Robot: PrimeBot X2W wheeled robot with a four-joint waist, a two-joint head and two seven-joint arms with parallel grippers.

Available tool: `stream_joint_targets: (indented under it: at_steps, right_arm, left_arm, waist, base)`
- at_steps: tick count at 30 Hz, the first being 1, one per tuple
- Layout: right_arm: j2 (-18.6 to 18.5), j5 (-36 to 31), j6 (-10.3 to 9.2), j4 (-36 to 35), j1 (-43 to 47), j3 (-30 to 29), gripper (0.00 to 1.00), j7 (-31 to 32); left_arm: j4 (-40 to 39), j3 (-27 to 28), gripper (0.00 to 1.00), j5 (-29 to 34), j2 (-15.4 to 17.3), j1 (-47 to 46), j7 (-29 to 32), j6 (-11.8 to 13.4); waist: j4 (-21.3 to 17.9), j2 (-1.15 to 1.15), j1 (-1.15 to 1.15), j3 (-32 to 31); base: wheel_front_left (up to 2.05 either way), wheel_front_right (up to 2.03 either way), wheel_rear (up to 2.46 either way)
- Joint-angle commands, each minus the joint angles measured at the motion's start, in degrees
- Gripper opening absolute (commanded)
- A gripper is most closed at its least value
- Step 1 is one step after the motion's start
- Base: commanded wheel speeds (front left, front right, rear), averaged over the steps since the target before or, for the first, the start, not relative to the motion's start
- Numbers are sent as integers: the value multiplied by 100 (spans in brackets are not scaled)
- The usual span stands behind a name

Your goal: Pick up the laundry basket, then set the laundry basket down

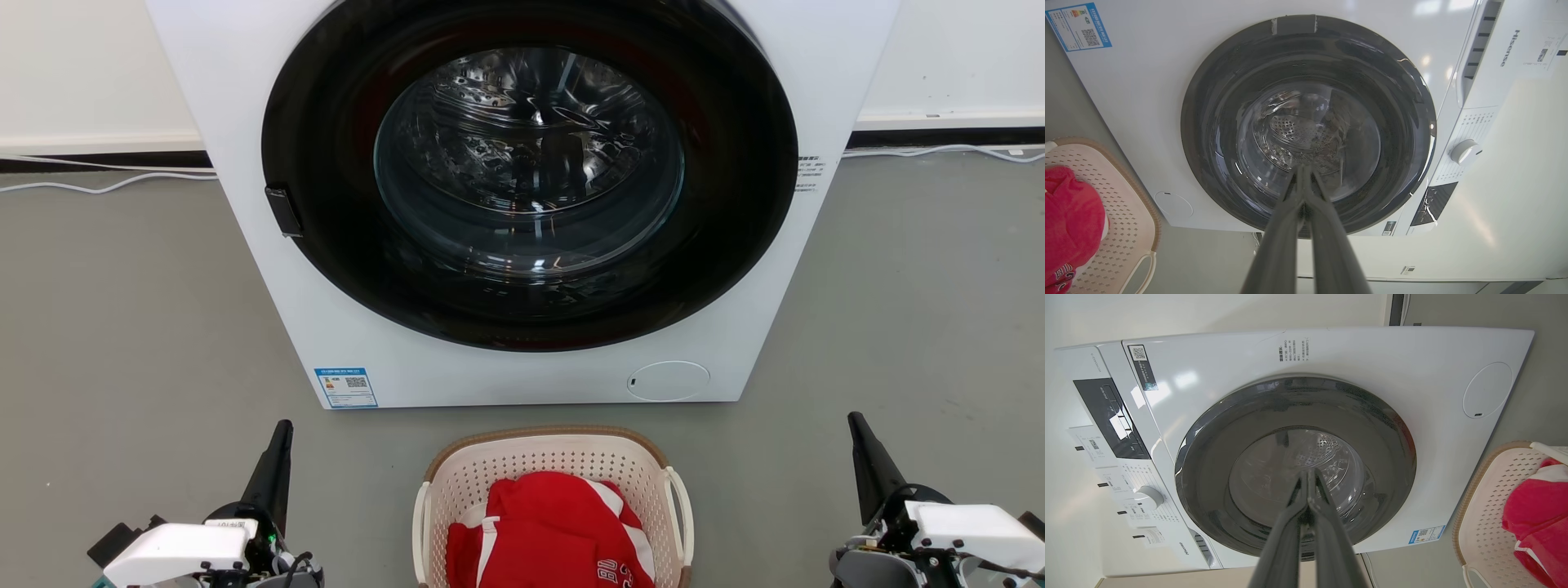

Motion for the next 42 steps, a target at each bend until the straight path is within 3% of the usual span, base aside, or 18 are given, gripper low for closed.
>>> stream_joint_targets:
  at_steps: [1,42]
  right_arm:
    - [-18,39,42,-145,-333,103,0,44]
    - [-18,39,42,-145,-333,103,0,44]
  left_arm:
    - [-125,172,0,-30,75,-320,34,-42]
    - [-125,172,0,-30,75,-320,34,-42]
  waist:
    - [0,0,0,0]
    - [0,0,0,0]
  base:
    - [0,0,0]
    - [0,0,0]
